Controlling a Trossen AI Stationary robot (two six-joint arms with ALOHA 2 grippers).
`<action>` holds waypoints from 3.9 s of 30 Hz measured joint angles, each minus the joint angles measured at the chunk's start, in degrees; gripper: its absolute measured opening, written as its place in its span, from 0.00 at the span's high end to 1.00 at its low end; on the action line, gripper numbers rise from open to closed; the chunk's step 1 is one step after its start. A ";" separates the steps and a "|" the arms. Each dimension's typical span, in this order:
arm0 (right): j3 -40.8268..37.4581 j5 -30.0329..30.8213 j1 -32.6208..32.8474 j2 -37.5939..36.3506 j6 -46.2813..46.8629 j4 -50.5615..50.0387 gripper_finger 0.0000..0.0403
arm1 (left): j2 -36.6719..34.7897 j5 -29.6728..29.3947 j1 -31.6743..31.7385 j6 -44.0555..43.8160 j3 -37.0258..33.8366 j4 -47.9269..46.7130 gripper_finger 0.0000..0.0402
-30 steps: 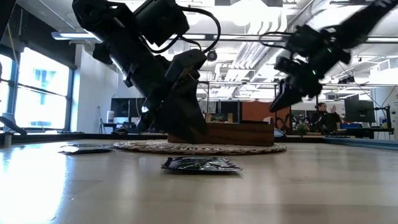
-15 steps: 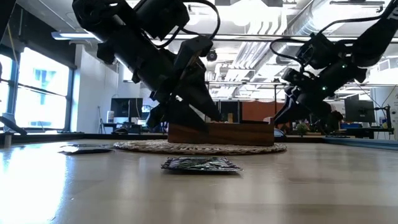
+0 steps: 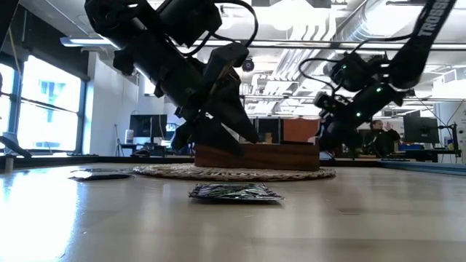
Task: Pick & Place Tea
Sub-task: Put the purple tea bag into the right section of the wooden organizer
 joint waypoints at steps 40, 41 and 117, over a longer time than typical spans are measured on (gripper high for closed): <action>5.23 -17.75 16.59 -23.50 23.19 -11.06 0.95 | 0.00 9.15 -0.04 8.16 0.00 -0.44 0.59; 3.90 -16.54 17.90 -23.68 23.54 -9.45 0.96 | 0.00 10.45 -0.04 8.02 0.00 -0.37 0.59; -13.60 1.13 36.93 -23.51 29.64 22.54 0.98 | 0.90 -3.70 2.76 39.22 25.88 -10.07 0.75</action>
